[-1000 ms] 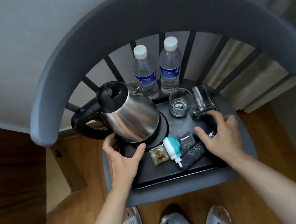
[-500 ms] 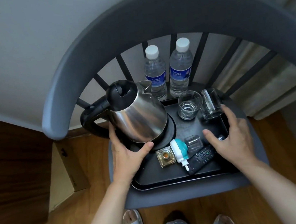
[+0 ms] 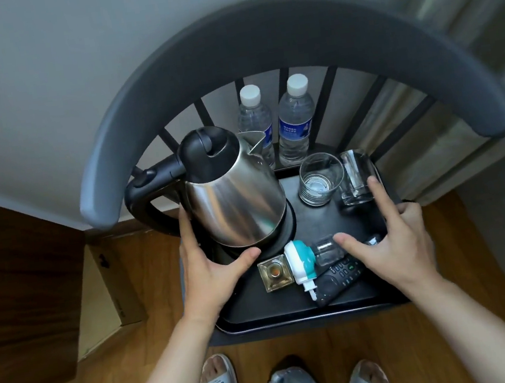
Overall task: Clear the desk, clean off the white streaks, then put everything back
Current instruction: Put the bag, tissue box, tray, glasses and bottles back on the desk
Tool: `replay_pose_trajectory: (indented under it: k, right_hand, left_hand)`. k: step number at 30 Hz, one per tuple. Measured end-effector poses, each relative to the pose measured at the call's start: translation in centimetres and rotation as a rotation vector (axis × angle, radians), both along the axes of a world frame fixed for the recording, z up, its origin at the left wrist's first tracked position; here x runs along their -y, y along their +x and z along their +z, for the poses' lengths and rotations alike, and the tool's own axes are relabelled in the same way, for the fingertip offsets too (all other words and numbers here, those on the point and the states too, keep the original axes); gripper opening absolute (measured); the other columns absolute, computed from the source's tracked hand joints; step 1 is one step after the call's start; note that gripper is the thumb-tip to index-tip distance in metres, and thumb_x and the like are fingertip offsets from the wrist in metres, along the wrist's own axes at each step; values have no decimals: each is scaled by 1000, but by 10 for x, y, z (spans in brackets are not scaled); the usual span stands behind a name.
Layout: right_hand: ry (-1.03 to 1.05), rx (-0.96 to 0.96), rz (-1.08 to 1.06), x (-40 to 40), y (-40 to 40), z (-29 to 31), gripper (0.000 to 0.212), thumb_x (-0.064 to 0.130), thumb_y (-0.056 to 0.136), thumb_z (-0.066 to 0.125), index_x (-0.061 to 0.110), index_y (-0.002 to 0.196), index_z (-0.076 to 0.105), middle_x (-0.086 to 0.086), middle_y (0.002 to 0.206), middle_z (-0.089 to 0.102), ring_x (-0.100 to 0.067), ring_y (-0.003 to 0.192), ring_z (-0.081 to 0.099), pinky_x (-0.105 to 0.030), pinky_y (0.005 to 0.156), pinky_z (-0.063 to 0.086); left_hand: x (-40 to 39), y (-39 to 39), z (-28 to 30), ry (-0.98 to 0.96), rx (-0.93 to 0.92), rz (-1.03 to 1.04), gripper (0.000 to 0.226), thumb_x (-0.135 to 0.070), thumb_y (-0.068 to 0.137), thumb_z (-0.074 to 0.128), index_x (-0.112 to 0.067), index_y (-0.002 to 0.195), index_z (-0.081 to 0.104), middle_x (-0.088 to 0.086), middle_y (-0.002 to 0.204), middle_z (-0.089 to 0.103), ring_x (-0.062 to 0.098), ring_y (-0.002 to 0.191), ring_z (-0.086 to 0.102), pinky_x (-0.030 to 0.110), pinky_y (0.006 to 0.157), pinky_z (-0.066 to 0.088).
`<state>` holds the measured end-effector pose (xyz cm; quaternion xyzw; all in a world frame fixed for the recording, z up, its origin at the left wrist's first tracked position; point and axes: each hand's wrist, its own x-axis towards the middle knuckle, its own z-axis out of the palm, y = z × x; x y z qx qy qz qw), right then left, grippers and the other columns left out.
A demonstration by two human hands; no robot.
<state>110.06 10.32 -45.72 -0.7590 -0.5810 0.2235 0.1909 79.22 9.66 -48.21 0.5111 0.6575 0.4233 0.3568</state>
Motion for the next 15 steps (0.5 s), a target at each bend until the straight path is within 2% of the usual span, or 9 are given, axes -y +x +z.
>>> replay_pose_trajectory:
  k: [4,8,12,15]
  right_hand:
    - [-32,5,-7,23,4,63,117,89,52,61,67,151,3,-1,109,38,-23,101,52,-37,87,51]
    - [-34,16,25,46,8,140,118,91,52,62,67,151,2,-1,107,37,-22,99,52,-39,85,53]
    - [-24,29,87,58,5,223,117,94,53,60,67,151,2,0,103,36,-20,94,51,-40,85,54]
    - [3,25,152,59,-4,283,118,95,53,59,65,152,4,-1,103,38,-19,93,51,-37,86,52]
  left_hand:
    - [24,3,61,-41,30,6,136,-59,53,95,-59,158,8,-17,163,30,6,153,29,35,124,26]
    - [52,4,137,-34,41,0,135,-59,55,94,-63,156,5,-45,151,23,-8,147,24,22,117,22]
    - [80,0,223,-20,23,43,134,-41,65,99,-61,157,4,-43,146,27,3,149,28,34,120,25]
    - [95,-8,287,6,-9,86,128,-35,70,95,-57,159,6,-56,139,26,-2,146,29,32,121,25]
